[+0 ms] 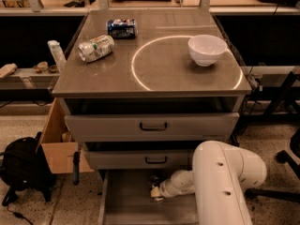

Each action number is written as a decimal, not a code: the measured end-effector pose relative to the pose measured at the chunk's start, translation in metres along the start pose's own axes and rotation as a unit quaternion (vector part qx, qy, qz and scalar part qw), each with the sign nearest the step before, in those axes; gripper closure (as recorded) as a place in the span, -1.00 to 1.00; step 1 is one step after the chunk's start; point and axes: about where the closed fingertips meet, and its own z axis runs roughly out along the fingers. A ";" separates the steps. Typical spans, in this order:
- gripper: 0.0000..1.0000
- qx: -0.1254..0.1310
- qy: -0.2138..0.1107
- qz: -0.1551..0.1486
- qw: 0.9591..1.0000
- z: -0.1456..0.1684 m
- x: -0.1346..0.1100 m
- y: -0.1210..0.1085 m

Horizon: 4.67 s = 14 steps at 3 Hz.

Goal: Pick redbull can from bottom drawer and place on counter

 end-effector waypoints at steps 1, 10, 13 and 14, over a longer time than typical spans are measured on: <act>1.00 0.000 0.000 0.000 1.000 0.000 0.000 0.000; 1.00 0.005 -0.034 -0.134 0.990 -0.290 0.048 0.050; 1.00 0.043 -0.096 -0.155 0.982 -0.435 -0.002 0.114; 1.00 0.061 -0.116 -0.164 0.978 -0.469 -0.009 0.134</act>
Offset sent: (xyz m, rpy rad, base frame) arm 0.0000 0.0000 0.0000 0.0000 0.0000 0.0000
